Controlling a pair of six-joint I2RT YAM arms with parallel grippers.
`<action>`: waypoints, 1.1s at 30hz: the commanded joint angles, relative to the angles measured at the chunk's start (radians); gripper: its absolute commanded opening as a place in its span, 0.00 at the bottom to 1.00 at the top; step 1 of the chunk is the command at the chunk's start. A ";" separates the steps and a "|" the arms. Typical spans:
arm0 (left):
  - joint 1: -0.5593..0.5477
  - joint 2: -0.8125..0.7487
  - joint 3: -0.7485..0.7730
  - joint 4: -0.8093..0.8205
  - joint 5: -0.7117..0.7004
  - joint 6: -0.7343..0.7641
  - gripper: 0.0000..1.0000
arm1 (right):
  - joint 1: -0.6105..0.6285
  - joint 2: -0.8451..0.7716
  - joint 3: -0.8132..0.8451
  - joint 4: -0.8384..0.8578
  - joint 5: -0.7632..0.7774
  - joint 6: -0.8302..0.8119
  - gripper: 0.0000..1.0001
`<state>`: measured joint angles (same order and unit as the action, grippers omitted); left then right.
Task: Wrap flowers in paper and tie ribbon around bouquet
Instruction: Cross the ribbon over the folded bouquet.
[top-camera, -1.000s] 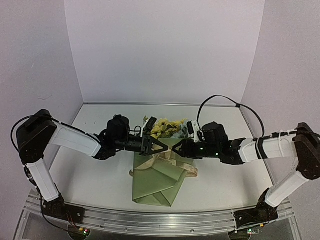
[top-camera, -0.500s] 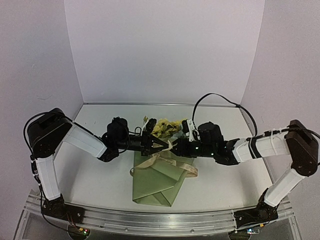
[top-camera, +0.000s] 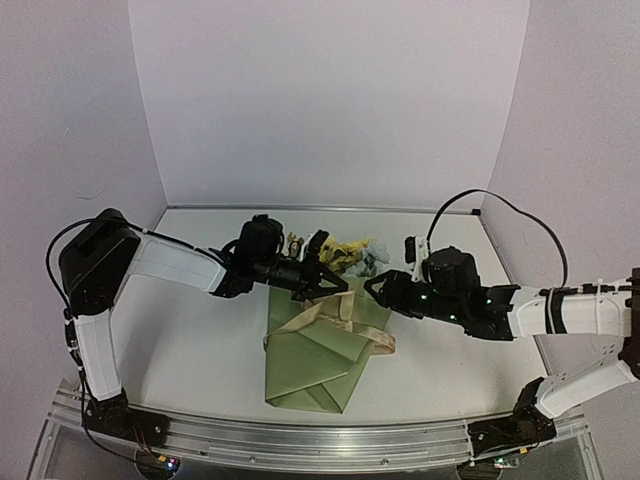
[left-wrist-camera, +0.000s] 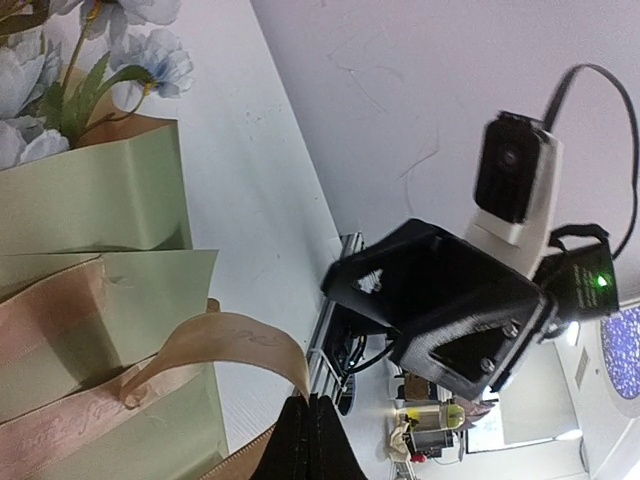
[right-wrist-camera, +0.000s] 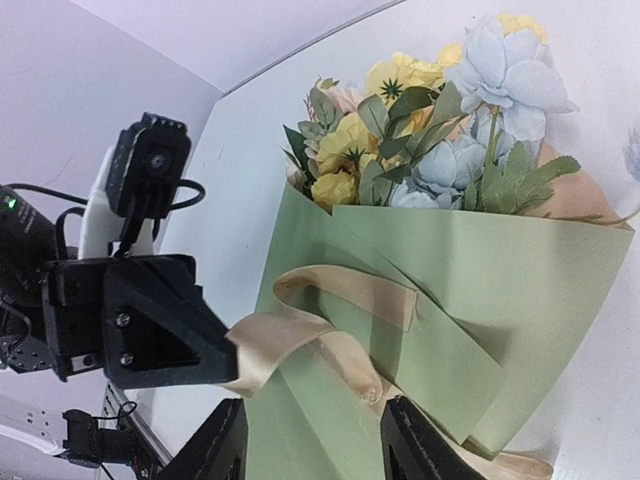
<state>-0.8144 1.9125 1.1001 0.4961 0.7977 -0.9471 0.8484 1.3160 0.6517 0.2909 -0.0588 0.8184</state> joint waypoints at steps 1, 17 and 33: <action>-0.011 0.046 0.090 -0.232 -0.047 0.103 0.00 | 0.062 0.001 0.064 -0.129 0.100 -0.046 0.50; -0.026 0.067 0.198 -0.501 -0.172 0.182 0.30 | 0.065 0.129 0.182 -0.248 0.101 0.006 0.50; -0.025 0.037 0.195 -0.511 -0.200 0.181 0.20 | 0.065 0.286 0.309 -0.358 0.038 0.150 0.53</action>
<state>-0.8379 1.9968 1.2770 -0.0193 0.6231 -0.7815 0.9142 1.5838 0.9256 -0.0373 0.0056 0.8810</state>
